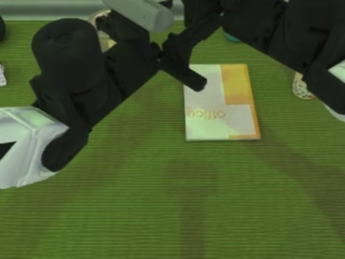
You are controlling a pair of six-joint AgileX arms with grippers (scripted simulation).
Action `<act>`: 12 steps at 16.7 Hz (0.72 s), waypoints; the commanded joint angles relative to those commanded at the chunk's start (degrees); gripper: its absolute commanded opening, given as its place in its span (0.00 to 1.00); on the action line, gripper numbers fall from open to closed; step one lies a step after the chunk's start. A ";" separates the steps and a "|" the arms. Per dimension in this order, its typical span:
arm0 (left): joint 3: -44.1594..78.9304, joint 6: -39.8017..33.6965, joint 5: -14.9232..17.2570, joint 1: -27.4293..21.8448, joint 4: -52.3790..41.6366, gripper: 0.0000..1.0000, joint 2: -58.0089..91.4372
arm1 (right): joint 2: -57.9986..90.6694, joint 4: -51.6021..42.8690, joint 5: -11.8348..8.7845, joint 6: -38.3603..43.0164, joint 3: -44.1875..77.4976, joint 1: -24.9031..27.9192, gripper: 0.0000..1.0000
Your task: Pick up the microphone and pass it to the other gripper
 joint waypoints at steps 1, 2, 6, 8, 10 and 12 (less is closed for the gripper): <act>0.00 0.00 0.00 0.00 0.00 1.00 0.00 | 0.00 0.00 0.00 0.00 0.00 0.00 0.00; 0.00 0.00 0.00 0.00 0.00 1.00 0.00 | 0.00 0.00 0.00 0.00 0.00 0.00 0.00; 0.00 0.00 0.00 0.00 0.00 1.00 0.00 | 0.00 0.00 0.00 0.00 0.00 0.00 0.00; -0.90 0.68 -0.91 0.67 -0.02 1.00 0.44 | -0.60 0.02 0.77 -0.57 0.60 -0.48 0.00; -2.82 0.64 -0.66 1.22 -0.51 1.00 -1.73 | -1.44 -0.04 -0.27 -0.41 -0.26 -1.45 0.00; -6.16 0.59 -0.25 2.17 -1.32 1.00 -6.01 | -2.88 -0.07 -2.02 -0.28 -1.64 -3.17 0.00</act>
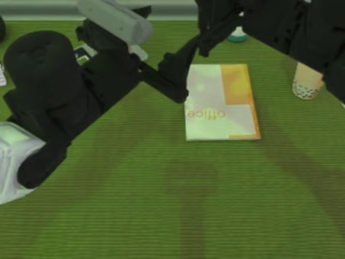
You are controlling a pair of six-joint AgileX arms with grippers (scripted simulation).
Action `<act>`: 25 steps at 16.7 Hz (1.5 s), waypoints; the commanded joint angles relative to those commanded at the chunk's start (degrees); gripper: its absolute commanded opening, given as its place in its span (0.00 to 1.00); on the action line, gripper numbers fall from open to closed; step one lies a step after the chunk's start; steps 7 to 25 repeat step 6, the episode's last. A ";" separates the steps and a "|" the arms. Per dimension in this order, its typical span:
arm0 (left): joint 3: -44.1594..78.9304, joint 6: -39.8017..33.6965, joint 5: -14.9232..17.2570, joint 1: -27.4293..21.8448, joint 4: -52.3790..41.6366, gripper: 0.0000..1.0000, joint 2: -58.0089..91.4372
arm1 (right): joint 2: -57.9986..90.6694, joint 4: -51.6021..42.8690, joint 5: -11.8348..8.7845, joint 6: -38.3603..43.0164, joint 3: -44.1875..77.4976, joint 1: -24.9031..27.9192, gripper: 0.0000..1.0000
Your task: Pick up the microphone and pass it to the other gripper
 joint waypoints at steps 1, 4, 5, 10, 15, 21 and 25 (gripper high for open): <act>-1.89 -0.02 0.28 0.48 -0.47 1.00 -2.54 | -0.80 0.01 -0.99 0.01 -0.72 -0.89 0.00; -6.92 -0.06 1.12 1.66 -1.60 1.00 -8.80 | -2.99 0.04 -3.87 -0.13 -2.75 -3.34 0.00; -7.81 -0.05 1.30 1.87 -1.77 1.00 -9.76 | -3.35 0.03 -4.36 -0.18 -3.13 -3.80 0.00; -8.15 -0.04 1.38 1.94 -1.82 1.00 -10.12 | -3.50 0.02 -4.56 -0.20 -3.29 -4.01 0.00; -8.15 -0.04 1.38 1.94 -1.82 1.00 -10.12 | -3.50 0.02 -4.56 -0.20 -3.29 -4.01 0.00; -8.15 -0.04 1.38 1.94 -1.82 1.00 -10.12 | -3.50 0.02 -4.56 -0.20 -3.29 -4.01 0.00; -8.15 -0.04 1.38 1.94 -1.82 1.00 -10.12 | -3.50 0.02 -4.56 -0.20 -3.29 -4.01 0.00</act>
